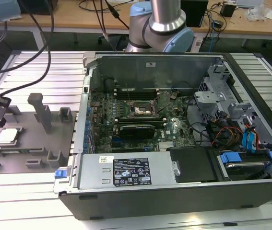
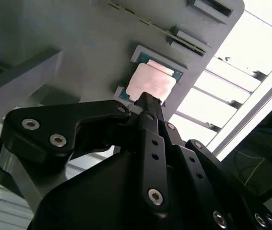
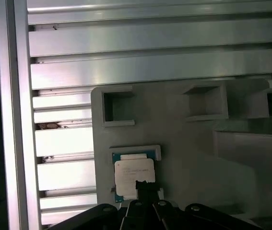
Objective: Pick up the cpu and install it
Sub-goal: 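Pick up the cpu and move it towards the insertion slot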
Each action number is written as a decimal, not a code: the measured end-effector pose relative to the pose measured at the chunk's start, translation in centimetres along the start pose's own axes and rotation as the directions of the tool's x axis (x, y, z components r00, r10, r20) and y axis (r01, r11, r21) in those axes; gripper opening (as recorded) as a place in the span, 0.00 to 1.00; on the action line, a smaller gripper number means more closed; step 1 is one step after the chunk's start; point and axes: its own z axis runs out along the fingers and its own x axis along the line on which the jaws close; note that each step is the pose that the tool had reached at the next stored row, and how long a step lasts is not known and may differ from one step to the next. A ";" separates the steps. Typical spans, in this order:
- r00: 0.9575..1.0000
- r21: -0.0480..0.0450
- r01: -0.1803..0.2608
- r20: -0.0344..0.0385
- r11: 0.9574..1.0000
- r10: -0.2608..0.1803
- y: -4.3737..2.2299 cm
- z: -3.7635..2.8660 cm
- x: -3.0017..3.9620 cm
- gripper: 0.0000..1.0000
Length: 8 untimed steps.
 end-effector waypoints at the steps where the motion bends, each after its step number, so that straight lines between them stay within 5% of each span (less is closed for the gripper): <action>1: 1.000 0.000 0.000 0.000 1.000 0.000 -0.04 0.18 0.01 0.11; 8: 1.000 0.000 0.000 -0.001 1.000 0.000 -0.13 1.74 0.25 0.11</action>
